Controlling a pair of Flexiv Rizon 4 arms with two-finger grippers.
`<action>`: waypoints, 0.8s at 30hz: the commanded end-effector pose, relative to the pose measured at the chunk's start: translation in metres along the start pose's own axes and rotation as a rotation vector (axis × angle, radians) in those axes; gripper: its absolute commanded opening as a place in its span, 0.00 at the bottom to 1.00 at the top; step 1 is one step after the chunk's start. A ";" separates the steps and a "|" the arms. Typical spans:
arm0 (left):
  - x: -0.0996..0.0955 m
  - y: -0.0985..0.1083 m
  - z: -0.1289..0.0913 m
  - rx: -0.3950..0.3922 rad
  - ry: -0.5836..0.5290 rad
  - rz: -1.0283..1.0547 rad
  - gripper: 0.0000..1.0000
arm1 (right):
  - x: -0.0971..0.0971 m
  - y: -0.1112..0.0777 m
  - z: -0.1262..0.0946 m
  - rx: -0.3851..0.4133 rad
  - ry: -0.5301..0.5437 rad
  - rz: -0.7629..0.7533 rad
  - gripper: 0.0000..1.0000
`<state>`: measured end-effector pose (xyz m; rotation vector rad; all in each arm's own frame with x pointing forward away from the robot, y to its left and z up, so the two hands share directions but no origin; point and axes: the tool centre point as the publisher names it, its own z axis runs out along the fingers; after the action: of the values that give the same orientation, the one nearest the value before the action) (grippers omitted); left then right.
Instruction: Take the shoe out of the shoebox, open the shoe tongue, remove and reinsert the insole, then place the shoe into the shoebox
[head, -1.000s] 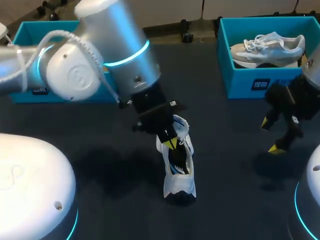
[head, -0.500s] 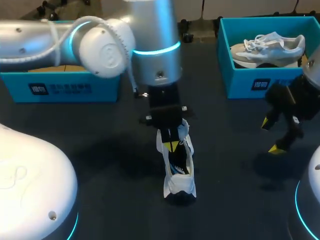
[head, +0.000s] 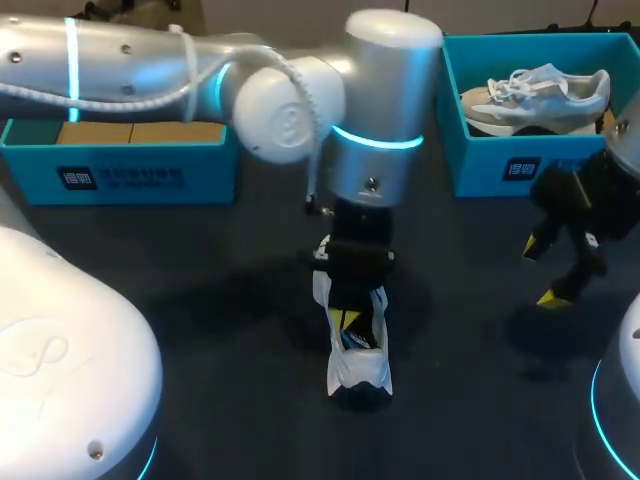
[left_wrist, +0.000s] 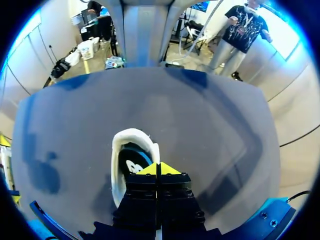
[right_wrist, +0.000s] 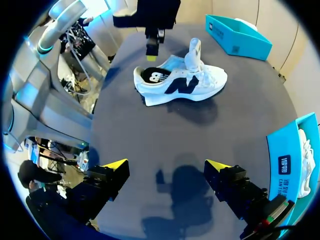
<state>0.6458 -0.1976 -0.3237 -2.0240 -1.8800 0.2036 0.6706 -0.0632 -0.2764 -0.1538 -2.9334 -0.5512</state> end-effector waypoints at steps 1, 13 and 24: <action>-0.007 0.006 0.012 0.017 0.132 0.005 0.00 | 0.000 0.000 0.000 0.003 -0.001 0.001 1.00; -0.013 0.009 0.028 0.016 0.089 -0.004 0.00 | 0.000 0.000 0.000 0.003 -0.001 0.001 1.00; -0.015 0.012 0.056 0.027 0.100 -0.019 0.00 | 0.000 0.000 0.000 0.003 -0.001 0.001 1.00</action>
<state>0.6365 -0.2015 -0.3706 -1.9667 -1.8249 0.1237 0.6706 -0.0634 -0.2759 -0.1534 -2.9332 -0.5504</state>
